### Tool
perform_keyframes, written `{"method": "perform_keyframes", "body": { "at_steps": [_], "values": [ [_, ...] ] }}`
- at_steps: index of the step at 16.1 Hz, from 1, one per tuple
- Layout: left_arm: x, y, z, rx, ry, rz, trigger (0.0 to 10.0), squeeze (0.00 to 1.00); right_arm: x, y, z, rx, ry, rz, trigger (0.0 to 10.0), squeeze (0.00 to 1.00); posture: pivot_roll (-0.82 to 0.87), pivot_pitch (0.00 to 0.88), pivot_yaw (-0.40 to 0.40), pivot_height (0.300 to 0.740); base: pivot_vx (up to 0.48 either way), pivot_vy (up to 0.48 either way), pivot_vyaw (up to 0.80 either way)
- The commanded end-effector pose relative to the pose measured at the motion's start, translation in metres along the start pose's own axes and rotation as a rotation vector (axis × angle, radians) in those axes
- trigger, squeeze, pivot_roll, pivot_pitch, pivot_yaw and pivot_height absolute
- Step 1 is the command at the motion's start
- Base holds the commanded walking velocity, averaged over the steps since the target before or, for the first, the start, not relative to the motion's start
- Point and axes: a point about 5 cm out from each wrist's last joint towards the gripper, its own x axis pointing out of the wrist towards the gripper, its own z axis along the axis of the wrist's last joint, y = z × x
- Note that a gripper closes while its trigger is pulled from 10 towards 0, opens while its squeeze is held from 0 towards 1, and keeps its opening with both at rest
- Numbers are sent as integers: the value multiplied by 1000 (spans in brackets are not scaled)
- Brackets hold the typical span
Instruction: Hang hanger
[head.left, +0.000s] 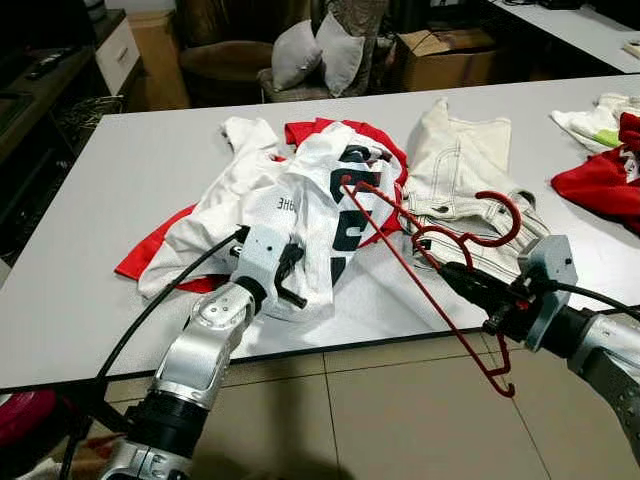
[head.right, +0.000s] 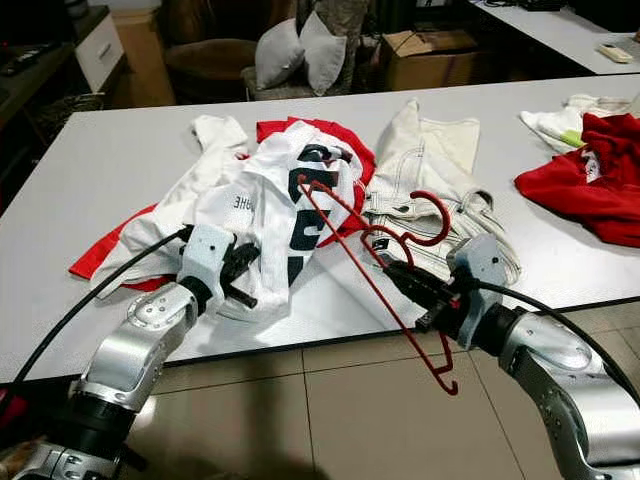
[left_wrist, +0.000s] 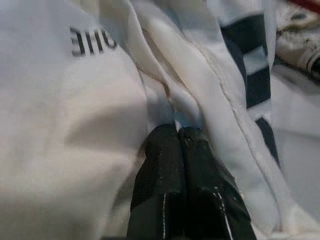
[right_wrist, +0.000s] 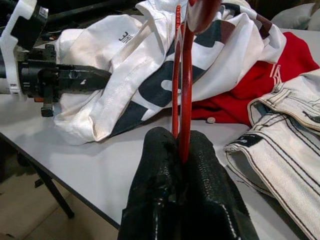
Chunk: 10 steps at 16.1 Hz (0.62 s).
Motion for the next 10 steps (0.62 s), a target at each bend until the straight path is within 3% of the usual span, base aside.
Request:
{"method": "perform_keyframes", "body": {
  "at_steps": [1,4,7,10],
  "values": [
    [-3,7,8,3,-43,17,0,0,-4,0,7,-13,-40,-9,10000,0,-214,0,79,740,0,0,0],
    [-19,21,22,161,-62,-8,0,0,-8,-2,18,-2,-104,19,10000,0,-212,0,76,740,0,0,0],
    [-49,29,35,328,36,-139,0,0,-15,3,32,-12,-148,131,10000,0,-202,0,68,740,0,0,0],
    [-55,34,41,412,88,-113,0,0,-12,9,38,-6,-131,245,10000,0,-192,0,59,740,0,0,0]
  ]
}}
